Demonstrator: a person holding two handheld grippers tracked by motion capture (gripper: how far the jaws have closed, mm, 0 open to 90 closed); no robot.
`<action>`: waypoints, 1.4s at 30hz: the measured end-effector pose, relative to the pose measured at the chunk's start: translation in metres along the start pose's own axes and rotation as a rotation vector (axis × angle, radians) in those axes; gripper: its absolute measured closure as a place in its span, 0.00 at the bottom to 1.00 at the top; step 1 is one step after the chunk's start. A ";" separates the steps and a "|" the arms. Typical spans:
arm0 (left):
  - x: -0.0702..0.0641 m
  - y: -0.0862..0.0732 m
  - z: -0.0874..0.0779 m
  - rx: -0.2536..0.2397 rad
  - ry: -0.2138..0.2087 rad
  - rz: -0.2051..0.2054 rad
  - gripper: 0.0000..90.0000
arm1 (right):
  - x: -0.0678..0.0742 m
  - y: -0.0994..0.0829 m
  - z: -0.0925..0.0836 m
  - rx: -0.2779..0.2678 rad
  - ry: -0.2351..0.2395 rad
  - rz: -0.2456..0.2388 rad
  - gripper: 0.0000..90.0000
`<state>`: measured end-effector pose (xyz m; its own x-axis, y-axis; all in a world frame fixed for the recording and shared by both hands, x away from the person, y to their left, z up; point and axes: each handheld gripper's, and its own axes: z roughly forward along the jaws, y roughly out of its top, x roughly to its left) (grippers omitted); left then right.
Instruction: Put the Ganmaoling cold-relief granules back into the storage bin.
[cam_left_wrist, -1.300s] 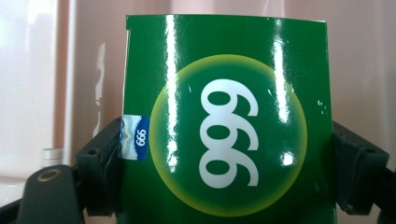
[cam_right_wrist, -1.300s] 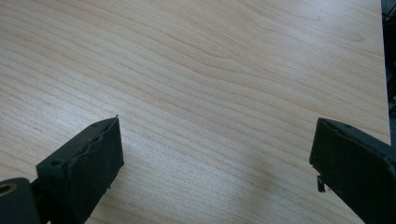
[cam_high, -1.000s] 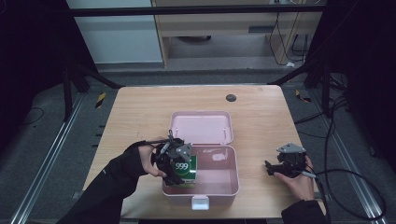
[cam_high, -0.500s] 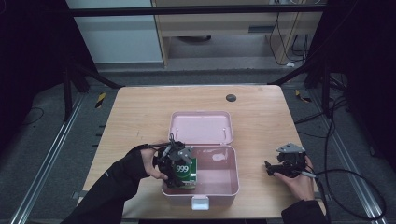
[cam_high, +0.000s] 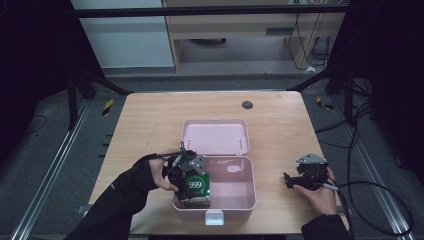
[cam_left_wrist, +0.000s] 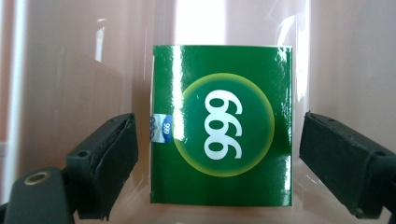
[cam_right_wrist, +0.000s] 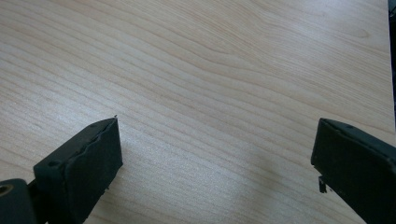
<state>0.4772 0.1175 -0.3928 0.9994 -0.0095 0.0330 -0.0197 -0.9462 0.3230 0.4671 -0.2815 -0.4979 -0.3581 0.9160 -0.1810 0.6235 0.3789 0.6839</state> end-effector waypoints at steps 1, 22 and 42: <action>0.000 0.000 -0.001 -0.016 -0.001 -0.006 0.12 | 0.000 0.000 0.000 0.002 0.000 0.002 0.02; -0.006 -0.019 -0.078 -0.306 0.117 -0.116 0.28 | 0.000 0.000 0.000 0.008 0.002 0.011 0.03; -0.017 -0.080 -0.096 -0.313 0.143 -0.172 0.30 | -0.002 -0.001 -0.001 0.007 -0.004 0.015 0.03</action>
<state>0.4587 0.2244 -0.3287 0.9753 0.2069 0.0771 0.1186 -0.7855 0.6074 0.4667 -0.2832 -0.4974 -0.3460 0.9220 -0.1736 0.6333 0.3661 0.6819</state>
